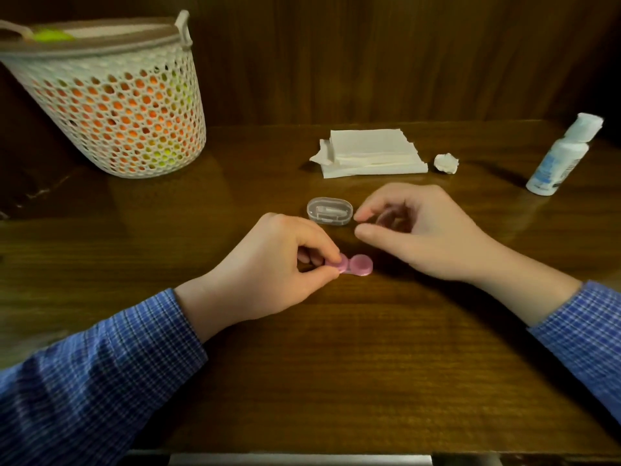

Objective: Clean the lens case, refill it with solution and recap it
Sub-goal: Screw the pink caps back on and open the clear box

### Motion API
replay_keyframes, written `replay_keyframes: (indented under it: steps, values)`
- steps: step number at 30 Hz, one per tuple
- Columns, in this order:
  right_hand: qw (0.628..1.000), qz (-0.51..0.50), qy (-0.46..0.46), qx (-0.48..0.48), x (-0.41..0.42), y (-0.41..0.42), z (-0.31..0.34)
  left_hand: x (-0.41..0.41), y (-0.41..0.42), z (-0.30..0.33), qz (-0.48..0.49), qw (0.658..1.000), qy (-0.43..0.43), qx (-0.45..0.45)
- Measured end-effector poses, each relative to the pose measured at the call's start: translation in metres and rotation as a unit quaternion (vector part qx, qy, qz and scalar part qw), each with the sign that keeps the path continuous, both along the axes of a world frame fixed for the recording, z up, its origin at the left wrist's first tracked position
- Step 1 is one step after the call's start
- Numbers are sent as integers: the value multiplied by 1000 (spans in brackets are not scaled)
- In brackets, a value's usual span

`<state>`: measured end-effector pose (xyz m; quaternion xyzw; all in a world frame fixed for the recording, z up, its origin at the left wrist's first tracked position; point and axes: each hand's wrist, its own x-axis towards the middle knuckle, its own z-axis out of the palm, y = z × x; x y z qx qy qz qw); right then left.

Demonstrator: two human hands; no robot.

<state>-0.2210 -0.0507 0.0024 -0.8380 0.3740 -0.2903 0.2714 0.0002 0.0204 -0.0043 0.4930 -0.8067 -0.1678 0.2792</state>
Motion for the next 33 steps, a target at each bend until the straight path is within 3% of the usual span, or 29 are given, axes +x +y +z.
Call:
replay_keyframes:
  steps: [3, 8, 12, 15, 17, 20, 29, 33]
  values:
    - [997, -38, 53, -29, 21, -26, 3, 0, -3, -1, 3, 1000, 13, 15]
    - [992, 0, 120, -30, 44, -37, -5, 3, -6, -3, 0, 1000, 16, 21]
    - [994, 6, 101, -30, 40, -34, -8, 7, -7, -2, 19, 998, 54, 2]
    - [998, 21, 58, -27, 28, -30, -5, 17, -13, 3, 132, 982, 122, -50]
    - [999, 31, 11, -17, 22, -24, -3, 22, -17, 7, 175, 970, 167, 9]
    - [998, 48, -25, -21, 20, -15, -2, 22, -20, 9, 141, 955, 232, 119]
    - [978, 86, -10, -192, 26, -9, 2, 22, -18, 3, 85, 944, 291, 130]
    - [970, 100, 7, -220, 28, -4, 5, 21, -18, 3, 89, 938, 301, 146]
